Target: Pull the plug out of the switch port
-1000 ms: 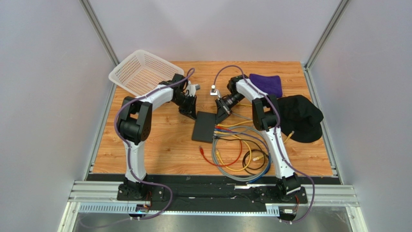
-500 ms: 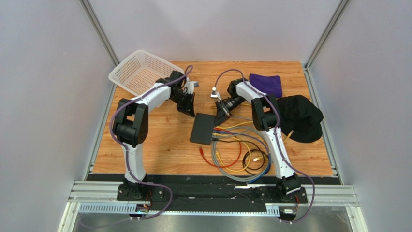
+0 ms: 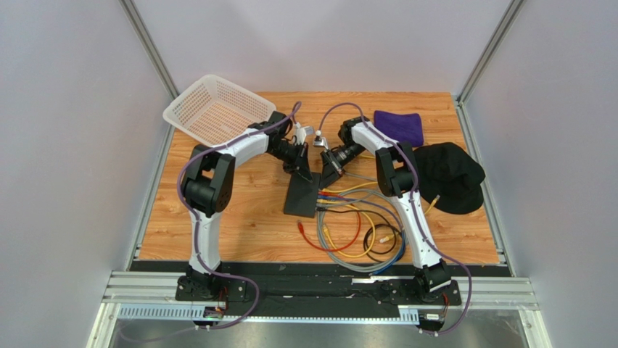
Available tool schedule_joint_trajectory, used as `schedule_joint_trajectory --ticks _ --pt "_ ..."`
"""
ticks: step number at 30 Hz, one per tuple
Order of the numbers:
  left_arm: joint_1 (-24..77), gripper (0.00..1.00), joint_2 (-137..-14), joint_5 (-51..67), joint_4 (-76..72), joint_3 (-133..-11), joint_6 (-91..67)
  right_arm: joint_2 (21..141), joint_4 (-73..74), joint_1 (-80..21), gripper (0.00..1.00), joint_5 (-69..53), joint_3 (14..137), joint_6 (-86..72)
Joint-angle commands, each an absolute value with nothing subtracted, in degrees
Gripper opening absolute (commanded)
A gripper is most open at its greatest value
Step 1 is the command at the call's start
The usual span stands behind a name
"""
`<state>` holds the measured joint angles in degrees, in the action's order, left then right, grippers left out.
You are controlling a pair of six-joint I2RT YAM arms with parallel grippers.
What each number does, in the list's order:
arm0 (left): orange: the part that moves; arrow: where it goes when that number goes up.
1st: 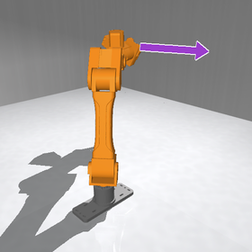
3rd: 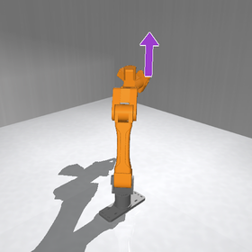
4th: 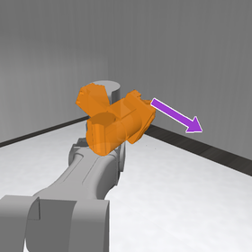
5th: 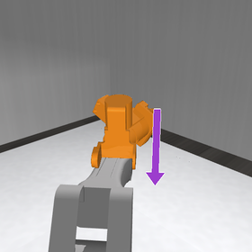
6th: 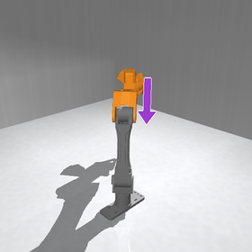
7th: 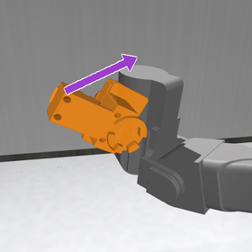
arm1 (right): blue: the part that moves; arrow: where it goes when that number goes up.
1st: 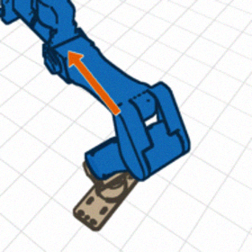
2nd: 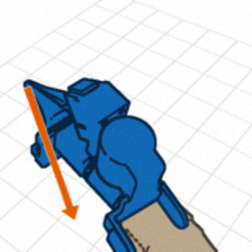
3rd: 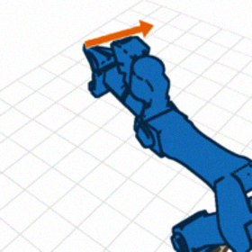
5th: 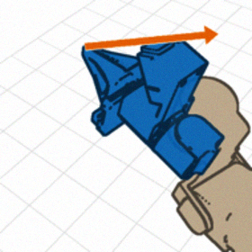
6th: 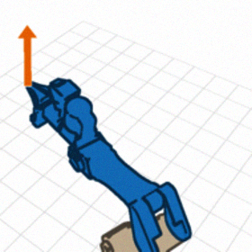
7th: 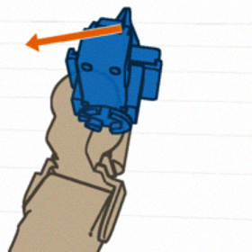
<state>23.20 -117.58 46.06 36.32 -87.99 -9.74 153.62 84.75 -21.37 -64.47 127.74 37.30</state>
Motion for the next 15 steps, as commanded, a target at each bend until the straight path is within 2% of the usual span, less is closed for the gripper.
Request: schedule_joint_trajectory --ticks 1,9,15 --pt "21.63 0.00 -121.72 44.74 35.33 -87.27 -14.32 155.04 94.57 -22.15 0.00 -59.50 126.39 38.67" --pt "19.86 0.00 -128.40 39.11 40.69 -89.56 -18.02 155.83 94.75 -21.18 0.00 -59.86 126.65 37.35" --pt "19.60 0.00 -129.37 39.55 42.19 -90.97 -18.54 148.72 95.54 -15.57 0.00 -58.36 115.59 41.55"
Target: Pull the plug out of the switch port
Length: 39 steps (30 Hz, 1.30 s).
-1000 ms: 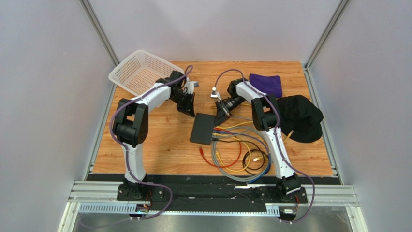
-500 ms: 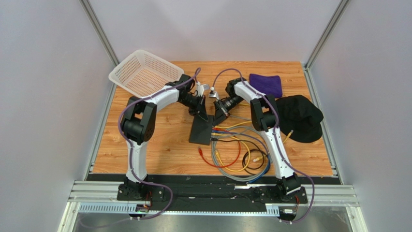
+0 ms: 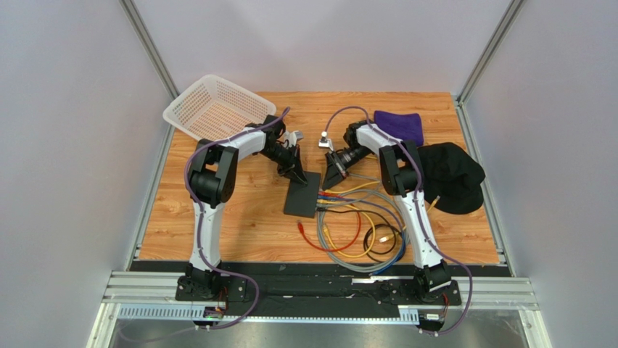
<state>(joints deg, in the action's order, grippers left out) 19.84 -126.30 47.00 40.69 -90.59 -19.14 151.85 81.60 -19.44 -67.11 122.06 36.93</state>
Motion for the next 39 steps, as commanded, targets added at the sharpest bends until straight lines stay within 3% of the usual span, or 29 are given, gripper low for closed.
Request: schedule_joint_trajectory --ticks 1,7,12,18,24,26,27,30,39 --pt "19.60 0.00 -129.29 39.38 42.01 -90.97 -18.63 146.45 95.54 -14.16 0.00 -58.19 113.75 42.44" --pt "19.42 0.00 -129.29 39.81 41.22 -90.70 -19.25 140.73 95.62 -12.83 0.00 -61.85 115.04 45.87" --pt "19.25 0.00 -130.34 41.39 40.96 -92.20 -18.72 137.64 95.19 -12.66 0.00 -64.25 125.38 44.21" --pt "19.16 0.00 -130.96 42.80 40.43 -92.99 -18.54 134.65 75.71 -11.25 0.00 -57.93 127.71 27.63" --pt "19.16 0.00 -131.22 42.54 40.60 -93.87 -17.93 141.23 58.98 -10.81 0.01 -43.18 133.93 15.22" --pt "19.16 0.00 -130.17 42.19 40.52 -93.08 -17.58 140.81 56.96 -10.72 0.09 -39.47 133.86 14.42" --pt "19.16 0.00 -129.64 42.10 40.52 -93.16 -17.06 139.93 56.43 -10.72 0.27 -38.42 133.34 13.98" --pt "19.16 0.00 -126.13 41.84 39.64 -93.60 -14.68 134.76 56.07 -10.37 0.48 -35.69 131.14 13.62" --pt "19.16 0.00 -114.35 44.21 39.11 -89.66 -8.54 119.82 57.73 -9.58 0.53 -50.52 116.91 13.09"
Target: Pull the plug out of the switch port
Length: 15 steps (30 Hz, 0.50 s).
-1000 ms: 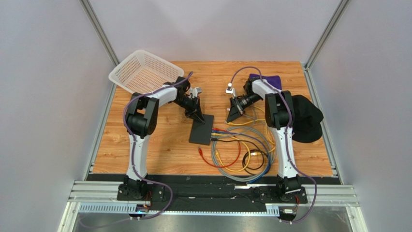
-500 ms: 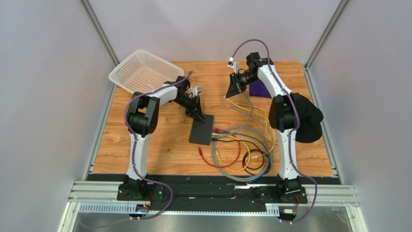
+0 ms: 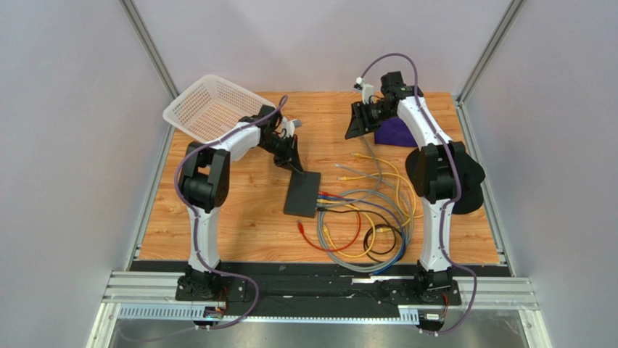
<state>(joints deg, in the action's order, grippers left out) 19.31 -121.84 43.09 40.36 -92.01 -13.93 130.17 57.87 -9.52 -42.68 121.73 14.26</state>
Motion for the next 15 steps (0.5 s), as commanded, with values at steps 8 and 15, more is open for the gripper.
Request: schedule_joint_trajectory --ticks 8,15 --pt "18.72 0.00 -120.05 43.15 49.74 -94.21 -2.81 108.81 62.84 -15.99 0.53 -47.38 100.21 16.63" --pt "18.63 0.00 -121.64 42.45 46.15 -85.44 -6.33 111.44 61.44 -20.04 0.54 -47.10 93.60 17.49"
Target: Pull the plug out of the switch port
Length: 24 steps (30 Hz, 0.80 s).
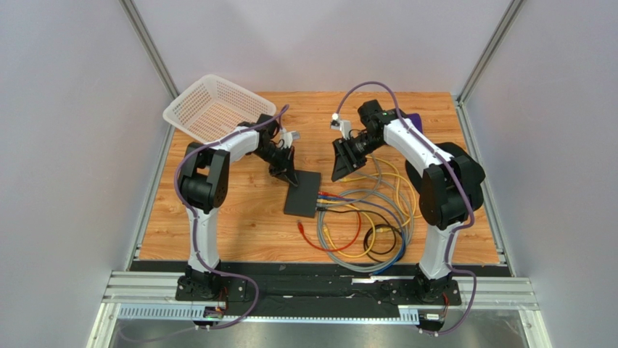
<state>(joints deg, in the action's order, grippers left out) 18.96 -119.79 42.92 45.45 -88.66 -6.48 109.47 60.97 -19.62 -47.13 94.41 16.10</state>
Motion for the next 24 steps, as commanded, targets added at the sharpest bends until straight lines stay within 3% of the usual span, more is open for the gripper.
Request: schedule_joint_trajectory --ticks 1,11,24 --pt "18.72 0.00 -122.08 42.28 45.62 -84.65 -6.33 112.32 61.52 -20.04 0.54 -47.54 94.56 17.40" --pt "21.45 0.00 -122.52 32.54 48.25 -81.66 -7.19 121.02 60.12 -21.79 0.55 -48.25 100.99 13.19" --pt "20.56 0.00 -126.30 30.68 49.66 -82.71 -6.59 134.46 60.02 -21.97 0.56 -51.24 109.94 16.43"
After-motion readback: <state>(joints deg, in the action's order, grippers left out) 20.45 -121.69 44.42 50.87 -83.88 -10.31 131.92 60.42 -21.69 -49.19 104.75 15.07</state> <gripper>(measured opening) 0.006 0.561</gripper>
